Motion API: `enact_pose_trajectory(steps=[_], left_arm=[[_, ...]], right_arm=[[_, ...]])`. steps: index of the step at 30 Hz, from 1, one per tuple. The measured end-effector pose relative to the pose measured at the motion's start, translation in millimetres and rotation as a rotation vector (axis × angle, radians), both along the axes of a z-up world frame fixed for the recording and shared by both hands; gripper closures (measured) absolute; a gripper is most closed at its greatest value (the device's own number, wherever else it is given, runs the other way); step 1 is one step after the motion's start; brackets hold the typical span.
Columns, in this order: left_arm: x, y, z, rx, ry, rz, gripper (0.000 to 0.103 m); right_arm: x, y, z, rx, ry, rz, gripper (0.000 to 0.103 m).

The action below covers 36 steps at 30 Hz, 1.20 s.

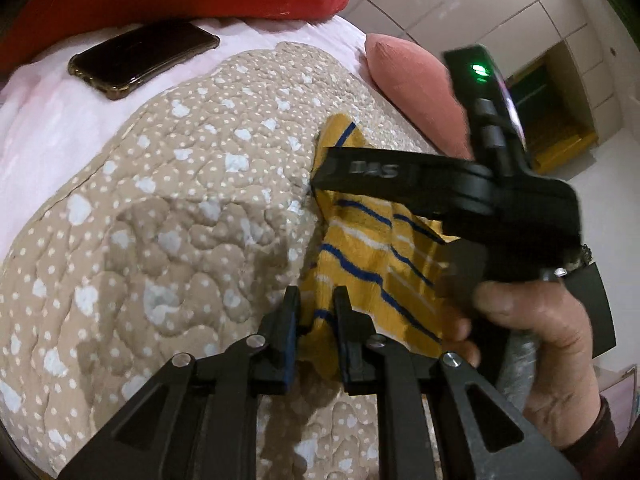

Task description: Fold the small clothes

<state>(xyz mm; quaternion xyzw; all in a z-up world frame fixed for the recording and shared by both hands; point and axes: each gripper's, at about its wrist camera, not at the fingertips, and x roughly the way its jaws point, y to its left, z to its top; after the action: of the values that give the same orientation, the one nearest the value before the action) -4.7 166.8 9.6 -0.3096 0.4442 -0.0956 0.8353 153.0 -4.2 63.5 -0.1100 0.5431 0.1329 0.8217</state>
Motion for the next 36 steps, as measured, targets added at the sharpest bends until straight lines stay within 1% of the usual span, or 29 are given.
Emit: enact_pose_trajectory(steps=[2,4,5,6,7,8,9,11,14,15,17,19,20,22,24,26,28,30,32,34,36], left_arm=[[-5.9,-0.2,3.5,0.013,-0.008,0.004,0.088],[-12.4,-0.9,8.7,0.025,-0.010,0.012,0.088],[-15.6,-0.9,11.4,0.028,-0.011,0.016,0.088],[-20.4,-1.3,15.8,0.033,-0.016,0.018,0.088],[-22.7,-1.7,19.8,0.037,-0.020,0.020,0.088],[-28.0,-2.8,26.2,0.041,-0.026,0.023,0.088],[-31.6,-3.6,30.3,0.041,-0.031,0.023,0.088],[-39.4,-8.1,43.1,0.048,-0.049,0.025,0.088],[-50.1,-24.6,67.1,0.076,-0.085,0.014,0.088],[-51.2,-30.7,73.0,0.081,-0.091,0.006,0.088],[-51.8,-47.5,84.8,0.094,-0.104,-0.018,0.088],[-48.0,-69.1,93.7,0.114,-0.111,-0.051,0.088],[-45.7,-80.4,96.5,0.123,-0.113,-0.070,0.088],[-39.3,-105.7,99.9,0.136,-0.111,-0.113,0.088],[-32.4,-130.8,101.5,0.145,-0.108,-0.157,0.087],[-29.0,-155.9,101.3,0.156,-0.105,-0.201,0.087],[-23.4,-181.3,98.0,0.175,-0.099,-0.244,0.087],[-18.5,-201.7,92.2,0.189,-0.081,-0.277,0.087],[-10.7,-221.3,84.9,0.194,-0.051,-0.309,0.087],[-7.3,-237.4,80.4,0.206,-0.034,-0.334,0.086],[-4.4,-255.1,82.9,0.228,-0.044,-0.356,0.082]], right_arm=[[-2.4,8.1,-3.8,-0.047,-0.004,-0.004,0.015],[-3.7,15.1,-5.0,-0.088,-0.011,0.009,0.016],[-4.8,14.9,-3.2,-0.099,-0.019,0.013,0.026],[-7.1,11.6,1.1,-0.112,-0.036,0.011,0.045],[-8.7,8.0,3.9,-0.111,-0.046,0.010,0.056],[-10.5,0.8,8.7,-0.087,-0.050,0.011,0.075],[-12.5,-8.0,14.8,-0.046,-0.047,0.010,0.078],[-14.2,-34.2,32.2,0.082,-0.051,-0.004,0.081],[-21.3,-83.5,62.9,0.248,-0.091,-0.034,0.083],[-23.6,-97.4,70.7,0.285,-0.104,-0.045,0.083],[-31.6,-139.3,85.5,0.364,-0.134,-0.087,0.083],[-37.6,-193.9,93.6,0.450,-0.156,-0.141,0.084],[-38.8,-211.2,95.5,0.478,-0.161,-0.159,0.084],[-47.9,-263.0,97.4,0.536,-0.182,-0.216,0.085],[-58.1,-314.3,93.3,0.572,-0.203,-0.278,0.085],[-66.5,-354.9,86.0,0.602,-0.209,-0.335,0.085],[-73.4,-398.1,68.8,0.630,-0.202,-0.406,0.086],[-76.6,-427.0,46.6,0.644,-0.168,-0.447,0.086],[-78.3,-447.0,28.7,0.664,-0.130,-0.473,0.085],[-83.4,-462.3,23.2,0.713,-0.116,-0.491,0.085],[-89.9,-469.9,27.5,0.723,-0.124,-0.503,0.080]])
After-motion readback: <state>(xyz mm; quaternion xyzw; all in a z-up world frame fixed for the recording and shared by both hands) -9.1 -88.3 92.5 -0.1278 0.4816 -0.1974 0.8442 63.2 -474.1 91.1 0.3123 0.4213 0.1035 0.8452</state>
